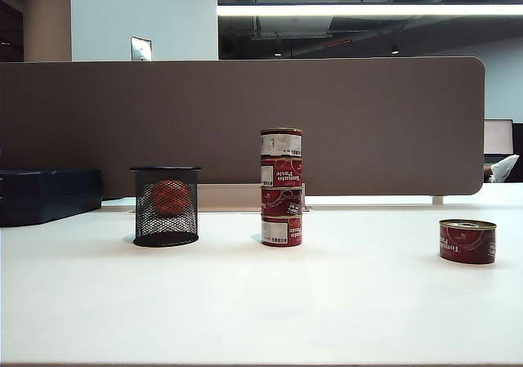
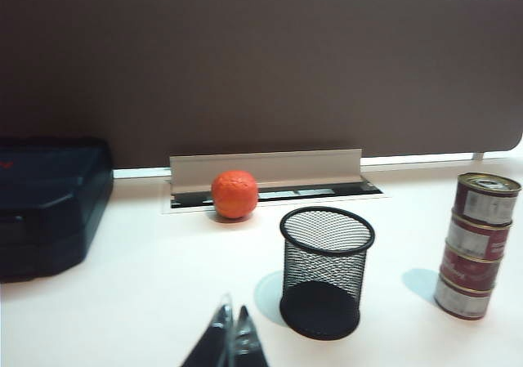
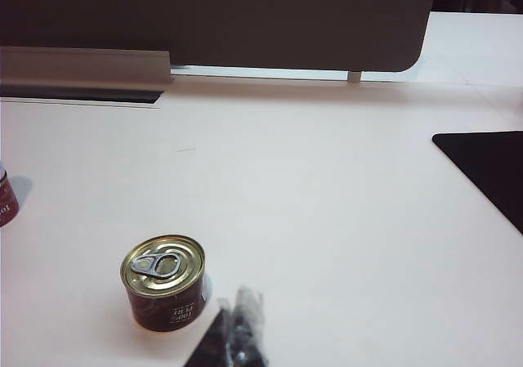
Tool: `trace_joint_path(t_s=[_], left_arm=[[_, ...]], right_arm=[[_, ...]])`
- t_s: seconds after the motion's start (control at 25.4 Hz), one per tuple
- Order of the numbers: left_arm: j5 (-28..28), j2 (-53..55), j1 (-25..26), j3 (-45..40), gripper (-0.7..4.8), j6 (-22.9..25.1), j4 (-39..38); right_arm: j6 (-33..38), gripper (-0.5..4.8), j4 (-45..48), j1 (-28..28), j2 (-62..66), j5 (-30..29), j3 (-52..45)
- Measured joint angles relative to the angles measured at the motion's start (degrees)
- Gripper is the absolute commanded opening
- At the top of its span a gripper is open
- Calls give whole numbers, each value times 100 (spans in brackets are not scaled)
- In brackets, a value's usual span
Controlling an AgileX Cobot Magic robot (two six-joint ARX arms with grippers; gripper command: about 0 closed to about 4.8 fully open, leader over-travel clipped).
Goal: Take a can of tomato sauce from the stacked ones and place it on the table.
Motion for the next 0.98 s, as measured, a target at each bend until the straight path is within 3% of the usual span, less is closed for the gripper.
trace_joint_path(t_s=[0.98], left_arm=[[-13,0,0,0,-6,-2,-4]], right_arm=[[87,-1,-4,0,0,0,0]])
